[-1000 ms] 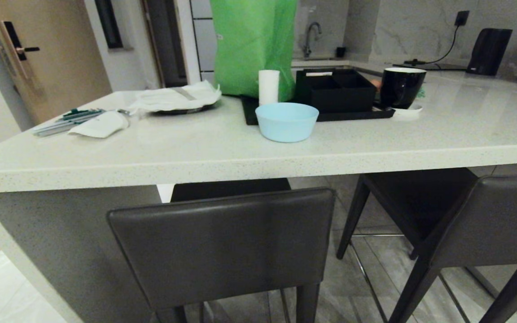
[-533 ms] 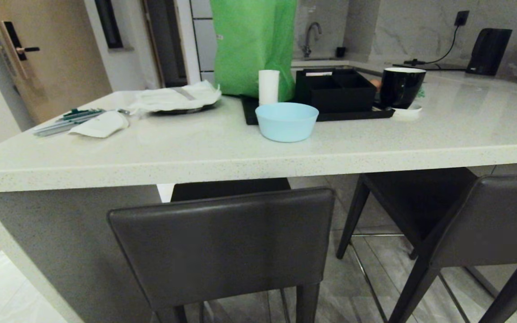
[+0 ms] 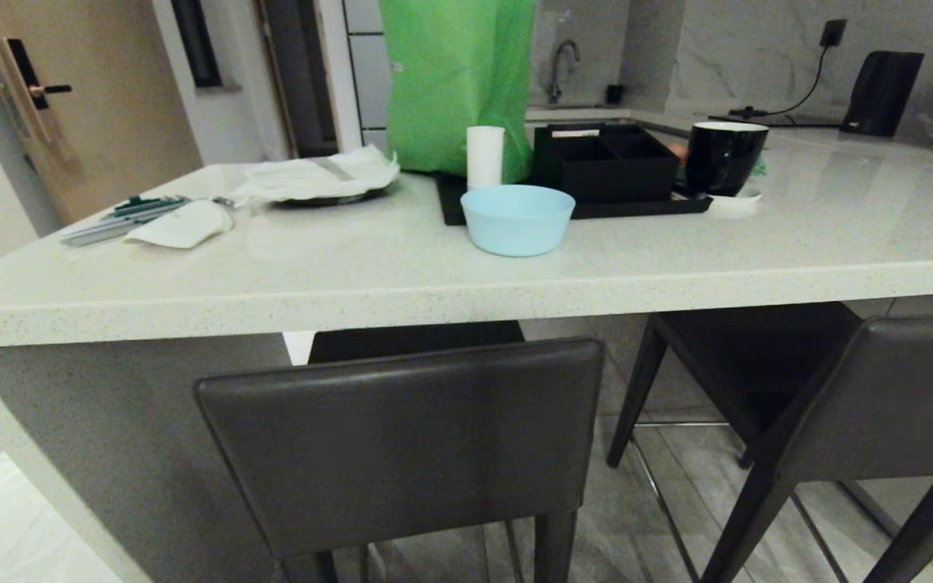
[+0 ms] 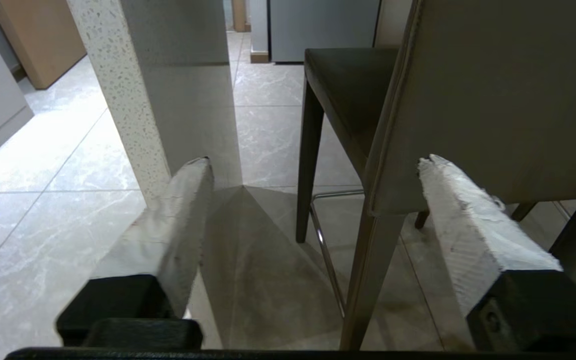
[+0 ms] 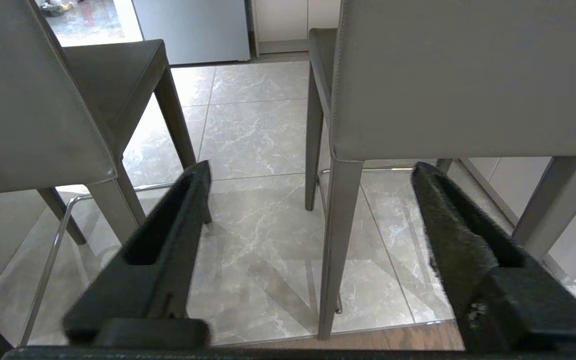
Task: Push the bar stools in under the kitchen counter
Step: Pull the gray chair out from under the dining table
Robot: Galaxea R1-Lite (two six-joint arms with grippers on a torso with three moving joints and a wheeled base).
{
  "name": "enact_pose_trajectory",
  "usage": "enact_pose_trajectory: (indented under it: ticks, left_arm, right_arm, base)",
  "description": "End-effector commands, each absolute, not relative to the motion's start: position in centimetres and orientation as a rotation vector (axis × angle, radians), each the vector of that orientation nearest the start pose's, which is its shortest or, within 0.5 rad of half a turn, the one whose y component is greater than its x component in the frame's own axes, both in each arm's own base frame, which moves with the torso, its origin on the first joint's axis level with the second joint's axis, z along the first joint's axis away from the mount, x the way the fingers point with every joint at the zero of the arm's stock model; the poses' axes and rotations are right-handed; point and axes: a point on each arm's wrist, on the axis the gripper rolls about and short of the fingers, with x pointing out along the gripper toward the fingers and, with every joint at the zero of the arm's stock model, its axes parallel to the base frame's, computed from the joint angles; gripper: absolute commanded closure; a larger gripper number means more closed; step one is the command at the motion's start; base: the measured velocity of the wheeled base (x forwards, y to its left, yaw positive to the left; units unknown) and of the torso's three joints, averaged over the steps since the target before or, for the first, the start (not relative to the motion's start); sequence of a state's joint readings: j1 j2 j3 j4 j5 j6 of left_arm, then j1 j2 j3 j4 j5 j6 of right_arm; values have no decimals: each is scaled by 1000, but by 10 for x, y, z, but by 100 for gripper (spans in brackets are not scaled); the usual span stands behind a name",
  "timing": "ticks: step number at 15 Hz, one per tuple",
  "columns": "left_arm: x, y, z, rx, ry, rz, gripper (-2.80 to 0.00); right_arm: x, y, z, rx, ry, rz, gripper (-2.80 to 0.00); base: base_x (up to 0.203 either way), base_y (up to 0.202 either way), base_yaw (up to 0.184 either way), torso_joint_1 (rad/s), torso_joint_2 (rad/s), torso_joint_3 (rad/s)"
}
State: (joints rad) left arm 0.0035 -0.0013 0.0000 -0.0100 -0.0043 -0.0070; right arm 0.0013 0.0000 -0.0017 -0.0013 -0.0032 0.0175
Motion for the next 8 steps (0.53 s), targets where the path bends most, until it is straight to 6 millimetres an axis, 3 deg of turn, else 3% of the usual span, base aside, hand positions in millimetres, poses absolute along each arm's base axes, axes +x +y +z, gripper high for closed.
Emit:
enact_pose_trajectory:
  ticks: [1,5,7,8]
  left_arm:
    - [-23,0,76,-1,-11,0,-280]
    - [-23,0,76,4,-11,2,-280]
    - [-23,-1,76,86,-14,-27,-280]
    - [-23,-1,77,124,-21,-52,-280]
  right_arm:
    - [-23,0,76,17,-3,-3,-280]
    - [-23,0,76,12,-5,-1,-280]
    - [-23,0,78,-41,-12,14,-280]
    - [-25,1,87,-43,-30,37,-280]
  base:
    - [0,0,0,0,0,0]
    - [0,0,0,0,0,0]
    - [0,0,0,0,0,0]
    - [0,0,0,0,0,0]
